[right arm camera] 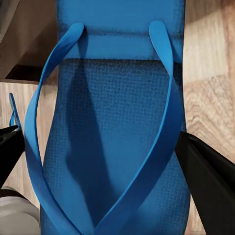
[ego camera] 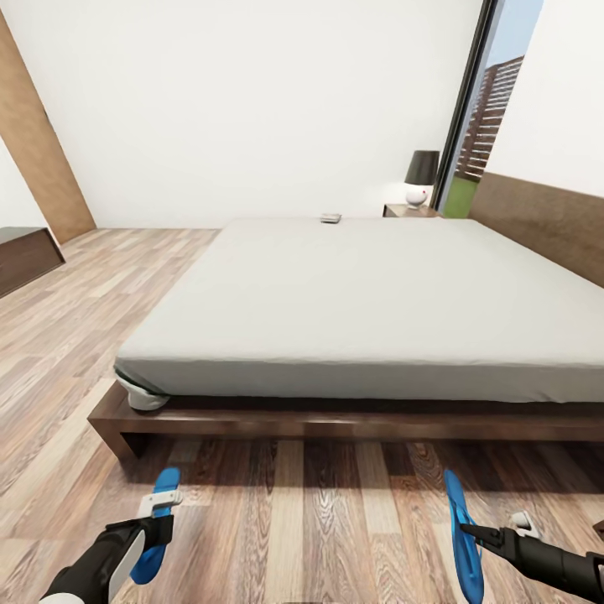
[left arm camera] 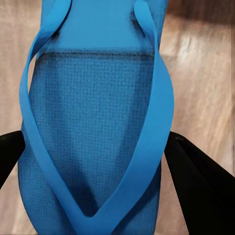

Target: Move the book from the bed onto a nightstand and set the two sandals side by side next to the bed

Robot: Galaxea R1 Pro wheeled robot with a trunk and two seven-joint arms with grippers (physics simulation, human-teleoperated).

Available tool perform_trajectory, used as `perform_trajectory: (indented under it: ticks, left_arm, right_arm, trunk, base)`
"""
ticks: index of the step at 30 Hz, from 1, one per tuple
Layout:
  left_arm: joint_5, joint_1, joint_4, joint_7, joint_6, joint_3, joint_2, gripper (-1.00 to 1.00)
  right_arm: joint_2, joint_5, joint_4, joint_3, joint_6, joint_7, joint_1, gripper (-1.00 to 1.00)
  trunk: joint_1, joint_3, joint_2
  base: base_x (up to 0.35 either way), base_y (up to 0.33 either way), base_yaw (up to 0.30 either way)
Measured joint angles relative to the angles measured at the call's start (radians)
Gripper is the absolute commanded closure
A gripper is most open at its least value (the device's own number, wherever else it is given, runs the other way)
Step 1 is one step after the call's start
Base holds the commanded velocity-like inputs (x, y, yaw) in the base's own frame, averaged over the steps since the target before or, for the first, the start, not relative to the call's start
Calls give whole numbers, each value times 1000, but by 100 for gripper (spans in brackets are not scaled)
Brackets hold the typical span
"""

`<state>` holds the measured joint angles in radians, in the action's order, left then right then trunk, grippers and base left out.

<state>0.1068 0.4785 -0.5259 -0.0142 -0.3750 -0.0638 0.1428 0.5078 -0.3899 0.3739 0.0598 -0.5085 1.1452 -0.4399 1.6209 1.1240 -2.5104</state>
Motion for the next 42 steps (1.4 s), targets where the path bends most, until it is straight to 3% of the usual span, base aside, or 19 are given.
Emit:
perform_trajectory:
  ticks: [5, 42]
  left_arm:
    - [-1, 0, 0, -1, 4, 0, -4, 100]
    - [3, 0, 0, -3, 16, -2, -14, 100]
  right_arm:
    - [1, 0, 0, 0, -7, 0, 0, 100]
    - [0, 1, 3, 0, -7, -1, 0, 100]
  trunk:
    - [0, 0, 0]
    - [17, 143, -9]
  base:
    - [0, 0, 0]
    - [0, 0, 0]
